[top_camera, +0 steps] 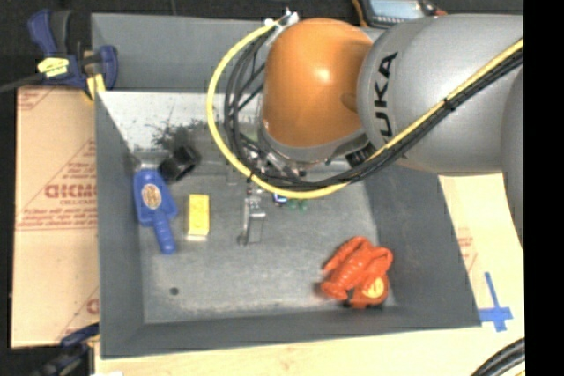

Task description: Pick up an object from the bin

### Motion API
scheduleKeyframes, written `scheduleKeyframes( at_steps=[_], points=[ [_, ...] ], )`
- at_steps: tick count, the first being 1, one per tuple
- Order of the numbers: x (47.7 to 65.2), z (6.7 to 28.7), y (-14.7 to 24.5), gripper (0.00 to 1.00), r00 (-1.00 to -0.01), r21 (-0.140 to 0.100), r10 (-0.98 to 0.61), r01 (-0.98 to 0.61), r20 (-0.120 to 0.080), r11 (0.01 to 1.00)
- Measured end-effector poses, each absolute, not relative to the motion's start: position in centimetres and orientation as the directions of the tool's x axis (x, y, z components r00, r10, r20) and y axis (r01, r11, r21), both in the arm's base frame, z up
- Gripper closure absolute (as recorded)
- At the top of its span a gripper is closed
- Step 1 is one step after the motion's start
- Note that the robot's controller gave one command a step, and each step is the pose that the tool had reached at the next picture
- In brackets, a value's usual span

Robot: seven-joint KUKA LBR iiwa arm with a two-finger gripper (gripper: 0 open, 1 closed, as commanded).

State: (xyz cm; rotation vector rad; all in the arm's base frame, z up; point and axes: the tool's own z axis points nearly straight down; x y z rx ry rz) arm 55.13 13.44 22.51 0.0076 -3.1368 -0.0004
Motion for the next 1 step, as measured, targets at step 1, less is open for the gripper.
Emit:
scheduleKeyframes(
  at_steps=[1],
  points=[
    [55.2, 22.96, 13.34, 0.0, -1.0, 0.001, -0.002, -0.002, -0.001, 1.0]
  ],
)
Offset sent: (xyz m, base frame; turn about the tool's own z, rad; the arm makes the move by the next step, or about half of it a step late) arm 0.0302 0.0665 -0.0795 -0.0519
